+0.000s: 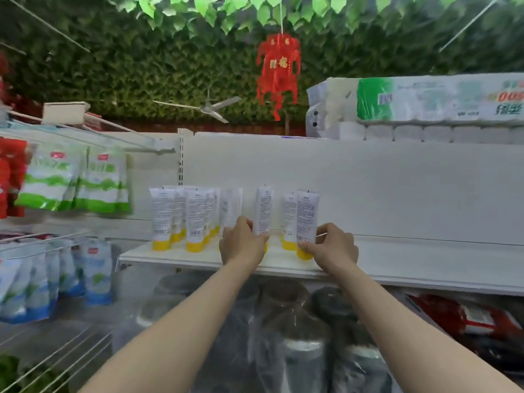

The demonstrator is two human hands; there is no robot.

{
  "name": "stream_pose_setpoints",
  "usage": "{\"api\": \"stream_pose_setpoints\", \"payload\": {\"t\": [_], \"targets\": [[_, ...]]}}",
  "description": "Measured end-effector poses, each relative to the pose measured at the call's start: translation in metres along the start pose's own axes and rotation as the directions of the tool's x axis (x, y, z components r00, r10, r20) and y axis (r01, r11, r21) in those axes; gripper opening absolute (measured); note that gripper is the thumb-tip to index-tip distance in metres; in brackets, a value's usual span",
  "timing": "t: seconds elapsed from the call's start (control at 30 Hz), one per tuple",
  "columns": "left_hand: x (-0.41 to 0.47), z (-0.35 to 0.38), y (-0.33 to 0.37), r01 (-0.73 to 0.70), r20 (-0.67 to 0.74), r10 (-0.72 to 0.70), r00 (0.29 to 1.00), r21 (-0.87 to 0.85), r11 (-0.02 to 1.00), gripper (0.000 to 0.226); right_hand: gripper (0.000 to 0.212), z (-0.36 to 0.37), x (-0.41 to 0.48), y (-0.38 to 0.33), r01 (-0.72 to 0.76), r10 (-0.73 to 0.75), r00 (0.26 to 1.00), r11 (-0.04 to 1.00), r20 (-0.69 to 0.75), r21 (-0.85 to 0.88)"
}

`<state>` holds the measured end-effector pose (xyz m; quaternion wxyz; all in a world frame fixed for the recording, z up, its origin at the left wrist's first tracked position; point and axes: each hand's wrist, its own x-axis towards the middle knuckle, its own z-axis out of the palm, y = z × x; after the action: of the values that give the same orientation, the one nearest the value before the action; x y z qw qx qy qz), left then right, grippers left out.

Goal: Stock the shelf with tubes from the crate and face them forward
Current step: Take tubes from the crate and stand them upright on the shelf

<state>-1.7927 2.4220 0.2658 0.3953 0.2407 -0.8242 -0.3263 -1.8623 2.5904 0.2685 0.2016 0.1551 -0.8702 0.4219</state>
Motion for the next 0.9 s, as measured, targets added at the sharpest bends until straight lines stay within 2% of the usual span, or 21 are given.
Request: {"api": "stream_pose_setpoints", "payload": {"t": [0.23, 0.9], "targets": [[0.005, 0.003, -0.011, 0.046, 0.024, -0.046, 0.999, -0.02, 0.999, 0.029, 0.043, 0.014, 0.004, 0.004, -0.01, 0.01, 1.0, 0.999, -0.002, -0.042], [0.006, 0.017, -0.02, 0.054, 0.009, -0.054, 0.998, -0.01, 0.998, 0.031, 0.046, 0.035, 0.007, 0.0, 0.057, -0.059, 0.997, 0.997, -0.041, -0.057]]}}
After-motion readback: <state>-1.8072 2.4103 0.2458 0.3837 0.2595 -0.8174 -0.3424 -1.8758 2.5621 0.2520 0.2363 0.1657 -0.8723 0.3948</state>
